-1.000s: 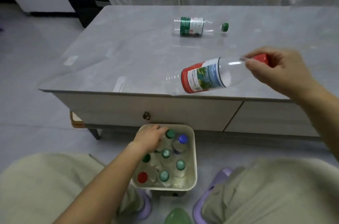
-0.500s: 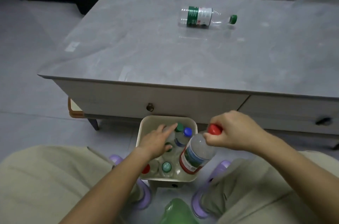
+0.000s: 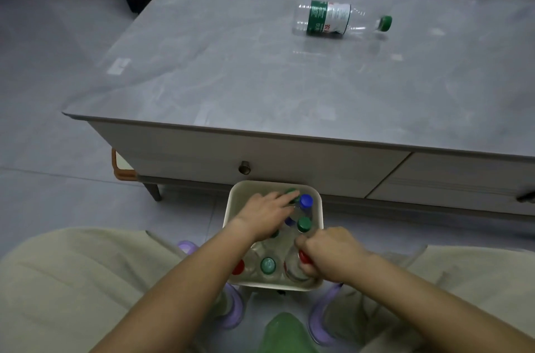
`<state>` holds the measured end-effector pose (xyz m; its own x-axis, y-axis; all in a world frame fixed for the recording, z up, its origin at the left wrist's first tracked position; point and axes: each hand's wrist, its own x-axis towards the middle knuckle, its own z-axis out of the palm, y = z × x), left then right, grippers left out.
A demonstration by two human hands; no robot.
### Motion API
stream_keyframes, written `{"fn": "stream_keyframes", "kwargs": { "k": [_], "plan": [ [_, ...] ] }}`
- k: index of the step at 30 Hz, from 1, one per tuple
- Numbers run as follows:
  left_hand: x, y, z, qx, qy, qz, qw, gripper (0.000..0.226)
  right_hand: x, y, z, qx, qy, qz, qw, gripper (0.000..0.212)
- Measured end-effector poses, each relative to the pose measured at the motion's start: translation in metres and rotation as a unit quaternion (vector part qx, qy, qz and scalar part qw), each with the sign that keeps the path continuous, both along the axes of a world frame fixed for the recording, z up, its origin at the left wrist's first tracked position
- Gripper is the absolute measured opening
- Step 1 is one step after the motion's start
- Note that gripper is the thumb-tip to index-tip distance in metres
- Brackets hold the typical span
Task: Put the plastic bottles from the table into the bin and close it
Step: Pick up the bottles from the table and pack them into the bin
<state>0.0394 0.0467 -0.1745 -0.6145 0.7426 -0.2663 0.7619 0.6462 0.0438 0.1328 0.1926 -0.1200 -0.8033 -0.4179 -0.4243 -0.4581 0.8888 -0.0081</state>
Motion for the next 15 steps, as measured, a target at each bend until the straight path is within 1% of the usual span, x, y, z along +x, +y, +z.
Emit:
{"fn": "stream_keyframes", "kwargs": {
  "k": [2, 4, 5, 7, 8, 11, 13, 15],
  "plan": [
    [-0.006, -0.002, -0.001, 0.008, 0.034, 0.008, 0.999, 0.037, -0.001, -0.008, -0.006, 0.005, -0.016, 0.018, 1.000, 0.031],
    [-0.015, -0.009, 0.003, 0.021, 0.044, 0.026, 0.998, 0.043, 0.000, -0.011, -0.014, 0.005, -0.034, 0.021, 0.999, 0.031],
    [-0.021, -0.015, 0.006, 0.013, 0.050, 0.035, 0.998, 0.043, -0.001, -0.011, -0.018, 0.001, -0.043, 0.013, 0.999, 0.032],
    [-0.032, -0.031, 0.010, -0.021, 0.059, 0.074, 0.995, 0.029, -0.009, -0.007, -0.023, -0.002, -0.055, -0.009, 0.998, 0.032],
    [-0.035, -0.041, 0.008, -0.026, 0.049, 0.109, 0.993, 0.026, -0.013, -0.006, -0.025, -0.002, -0.057, -0.018, 0.998, 0.032],
    [-0.030, -0.064, -0.008, -0.002, -0.027, 0.202, 0.979, 0.034, -0.021, -0.005, -0.036, -0.013, -0.050, -0.008, 0.999, 0.033],
    [-0.022, -0.063, -0.019, 0.012, -0.073, 0.232, 0.970, 0.032, -0.016, -0.005, -0.046, -0.028, -0.045, 0.006, 0.999, 0.032],
    [-0.025, -0.056, -0.023, 0.002, -0.094, 0.263, 0.960, 0.026, -0.010, -0.004, -0.057, -0.054, -0.050, 0.006, 0.997, 0.030]
  ]
}}
